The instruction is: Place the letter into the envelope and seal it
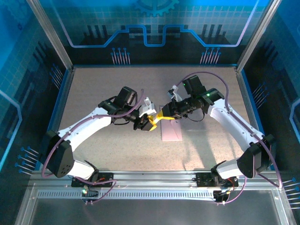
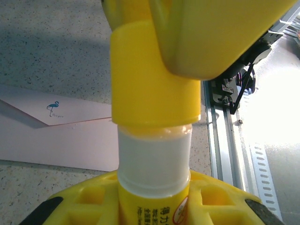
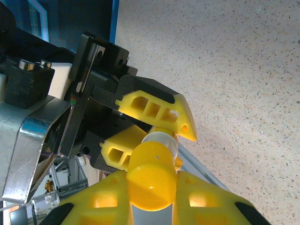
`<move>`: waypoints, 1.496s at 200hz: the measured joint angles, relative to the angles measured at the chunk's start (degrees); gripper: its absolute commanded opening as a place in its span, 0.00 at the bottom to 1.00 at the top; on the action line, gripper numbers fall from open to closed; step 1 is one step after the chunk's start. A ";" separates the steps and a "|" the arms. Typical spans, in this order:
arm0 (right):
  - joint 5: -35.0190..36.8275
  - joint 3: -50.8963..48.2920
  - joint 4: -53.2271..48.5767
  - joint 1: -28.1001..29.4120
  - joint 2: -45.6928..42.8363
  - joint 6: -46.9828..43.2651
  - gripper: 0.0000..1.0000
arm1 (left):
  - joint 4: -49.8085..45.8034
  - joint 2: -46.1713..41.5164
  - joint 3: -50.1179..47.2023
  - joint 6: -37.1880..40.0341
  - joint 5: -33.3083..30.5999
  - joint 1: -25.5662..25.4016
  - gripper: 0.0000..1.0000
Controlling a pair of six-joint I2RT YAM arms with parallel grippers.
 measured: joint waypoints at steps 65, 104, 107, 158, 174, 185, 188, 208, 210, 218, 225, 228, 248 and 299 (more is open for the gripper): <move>1.25 0.00 -0.24 0.85 0.52 -0.22 0.21 | -1.25 0.15 0.00 -0.02 -0.04 0.00 0.26; 2.73 0.09 -0.85 1.51 0.74 -0.76 0.20 | -1.84 0.59 0.00 -0.02 -0.07 -0.11 0.26; 2.82 0.11 -0.92 1.51 0.76 -0.87 0.20 | -1.88 0.63 0.00 -0.02 -0.07 -0.11 0.26; 3.80 0.15 -1.11 2.23 1.29 -1.36 0.19 | -2.95 0.85 0.00 -0.04 -0.50 -0.15 0.26; 3.98 0.20 -1.40 2.25 1.44 -1.60 0.19 | -3.02 0.92 0.00 -0.04 -0.61 -0.15 0.26; 4.02 0.28 -1.68 2.25 1.53 -1.99 0.20 | -3.04 0.98 0.00 -0.04 -0.66 -0.22 0.26; 4.00 0.31 -1.81 2.25 1.53 -2.01 0.19 | -3.04 0.98 0.00 -0.04 -0.66 -0.26 0.26; 4.00 0.57 -2.56 2.25 1.60 -2.64 0.19 | -3.13 1.01 0.00 -0.02 -0.66 -0.31 0.26; 4.00 0.57 -2.62 2.25 1.60 -2.67 0.20 | -3.13 1.01 0.00 -0.04 -0.66 -0.33 0.26; 4.00 0.57 -2.82 2.25 1.60 -2.91 0.19 | -3.15 1.03 0.00 -0.04 -0.66 -0.37 0.26; 3.98 0.57 -2.97 2.25 1.60 -3.06 0.20 | -3.19 1.03 0.00 -0.04 -0.66 -0.42 0.26; 3.98 0.57 -3.02 2.25 1.60 -3.08 0.19 | -3.19 1.03 0.00 -0.04 -0.66 -0.44 0.26; 3.96 0.57 -3.32 2.25 1.62 -3.50 0.19 | -3.21 1.09 0.00 -0.02 -0.66 -0.52 0.26; 3.50 0.59 -4.61 2.25 1.75 -5.09 0.20 | -3.78 1.14 0.00 -0.02 -0.66 -0.81 0.27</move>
